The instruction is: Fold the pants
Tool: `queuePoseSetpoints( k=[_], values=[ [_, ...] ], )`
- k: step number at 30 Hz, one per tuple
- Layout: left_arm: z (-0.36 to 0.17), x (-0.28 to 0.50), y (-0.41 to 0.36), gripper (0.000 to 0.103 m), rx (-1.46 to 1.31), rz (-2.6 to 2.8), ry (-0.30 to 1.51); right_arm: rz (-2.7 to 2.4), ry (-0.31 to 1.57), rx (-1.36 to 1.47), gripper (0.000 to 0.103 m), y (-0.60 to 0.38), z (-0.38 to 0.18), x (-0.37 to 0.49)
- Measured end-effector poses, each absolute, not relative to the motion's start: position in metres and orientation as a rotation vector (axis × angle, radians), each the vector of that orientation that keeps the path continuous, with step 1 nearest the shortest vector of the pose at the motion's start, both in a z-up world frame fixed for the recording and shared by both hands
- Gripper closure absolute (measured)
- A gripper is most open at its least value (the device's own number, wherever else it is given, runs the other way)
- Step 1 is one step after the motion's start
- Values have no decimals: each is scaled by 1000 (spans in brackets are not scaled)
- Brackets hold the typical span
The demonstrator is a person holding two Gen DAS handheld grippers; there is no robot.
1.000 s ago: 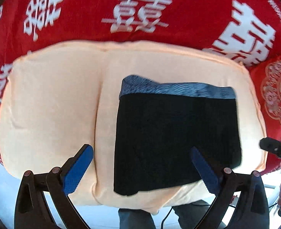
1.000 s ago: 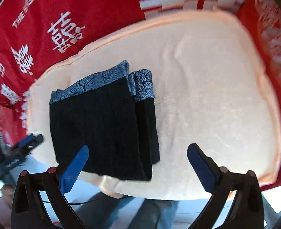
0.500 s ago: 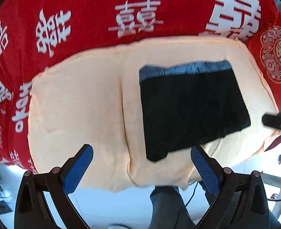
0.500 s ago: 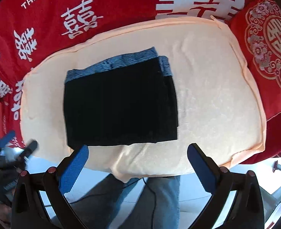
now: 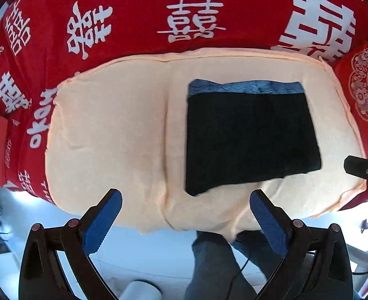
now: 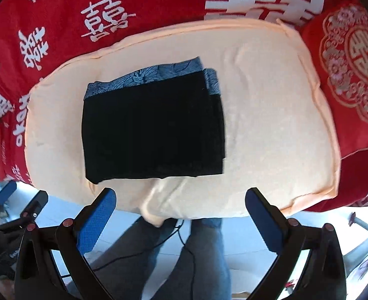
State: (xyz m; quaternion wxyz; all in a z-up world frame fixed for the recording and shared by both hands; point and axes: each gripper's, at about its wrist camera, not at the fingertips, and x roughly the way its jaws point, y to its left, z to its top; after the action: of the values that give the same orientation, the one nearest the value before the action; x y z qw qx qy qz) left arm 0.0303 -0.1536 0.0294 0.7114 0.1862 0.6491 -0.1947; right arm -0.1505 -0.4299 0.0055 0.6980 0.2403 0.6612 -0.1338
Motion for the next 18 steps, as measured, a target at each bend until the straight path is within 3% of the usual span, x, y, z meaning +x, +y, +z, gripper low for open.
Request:
queuePoseSetpoints(
  k=[18],
  values=[
    [37,-11,-171,1,453,-412,1449,-275,1441,458,0,-429,19,-183]
  ],
)
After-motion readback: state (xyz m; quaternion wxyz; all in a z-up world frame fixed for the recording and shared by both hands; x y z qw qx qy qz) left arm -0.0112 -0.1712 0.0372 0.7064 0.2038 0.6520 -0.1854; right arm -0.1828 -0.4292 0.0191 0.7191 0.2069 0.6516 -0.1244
